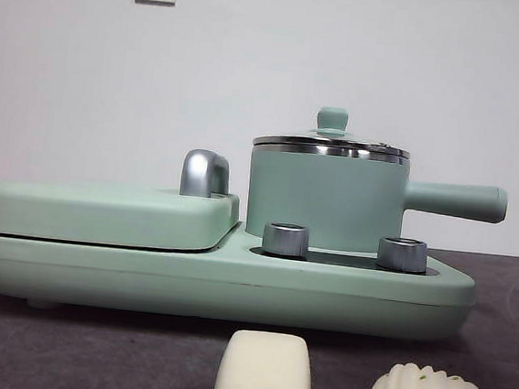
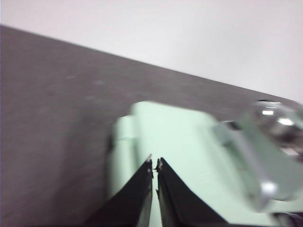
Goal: Put the buns in a small steamer
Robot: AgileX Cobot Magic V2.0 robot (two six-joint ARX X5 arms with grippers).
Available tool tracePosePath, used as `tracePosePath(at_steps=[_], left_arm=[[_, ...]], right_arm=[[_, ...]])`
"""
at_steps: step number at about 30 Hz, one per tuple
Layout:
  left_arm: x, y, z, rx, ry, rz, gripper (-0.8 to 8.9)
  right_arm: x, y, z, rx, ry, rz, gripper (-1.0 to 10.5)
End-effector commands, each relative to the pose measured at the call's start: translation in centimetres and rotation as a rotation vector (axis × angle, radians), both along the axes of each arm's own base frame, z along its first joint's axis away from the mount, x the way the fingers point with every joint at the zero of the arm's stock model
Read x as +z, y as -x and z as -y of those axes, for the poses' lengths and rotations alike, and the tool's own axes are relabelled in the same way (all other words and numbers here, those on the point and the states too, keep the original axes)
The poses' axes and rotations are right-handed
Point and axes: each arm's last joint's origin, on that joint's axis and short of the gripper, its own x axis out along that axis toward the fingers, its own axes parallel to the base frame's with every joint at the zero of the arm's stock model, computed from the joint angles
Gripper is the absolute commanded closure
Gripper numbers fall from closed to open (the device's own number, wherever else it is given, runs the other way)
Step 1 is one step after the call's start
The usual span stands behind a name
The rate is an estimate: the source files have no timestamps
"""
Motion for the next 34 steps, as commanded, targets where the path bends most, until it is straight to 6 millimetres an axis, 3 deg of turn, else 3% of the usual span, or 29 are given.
tracePosePath(at_steps=[1,8,13,21,24,26,28,31,34], left_arm=[[3.1,-0.8,0.6,-0.098,0.017,0.005,7.98],[8.6,-3.3,2.5,-0.377,-0.028,-0.070,7.98],[11.0,-4.5,3.7,-0.519,-0.038,-0.096,7.98],[11.9,-4.8,4.3,-0.559,-0.035,-0.065,7.67],[11.9,-4.8,4.3,-0.560,-0.035,-0.064,6.19],[11.9,-4.8,4.3,-0.560,-0.035,-0.065,4.53],[11.9,-4.9,4.3,-0.559,-0.035,-0.066,3.54],[11.9,-4.9,4.3,-0.559,-0.034,-0.067,3.44],[11.9,-4.9,4.3,-0.559,-0.031,-0.068,3.45]], right_arm=[[2.5,0.0,-0.2,0.085,0.017,-0.011,9.3],[7.2,-0.8,-0.8,0.307,0.118,-0.052,9.3],[9.5,-1.2,-1.0,0.436,0.163,-0.042,9.3],[10.2,-1.3,-1.1,0.465,0.162,-0.028,9.3],[10.2,-1.3,-1.1,0.463,0.159,-0.030,9.3],[10.2,-1.3,-1.1,0.463,0.160,-0.030,8.0],[10.2,-1.3,-1.1,0.461,0.160,-0.030,6.4],[10.2,-1.3,-1.1,0.460,0.161,-0.031,4.7],[10.2,-1.3,-1.1,0.461,0.160,-0.030,4.7]])
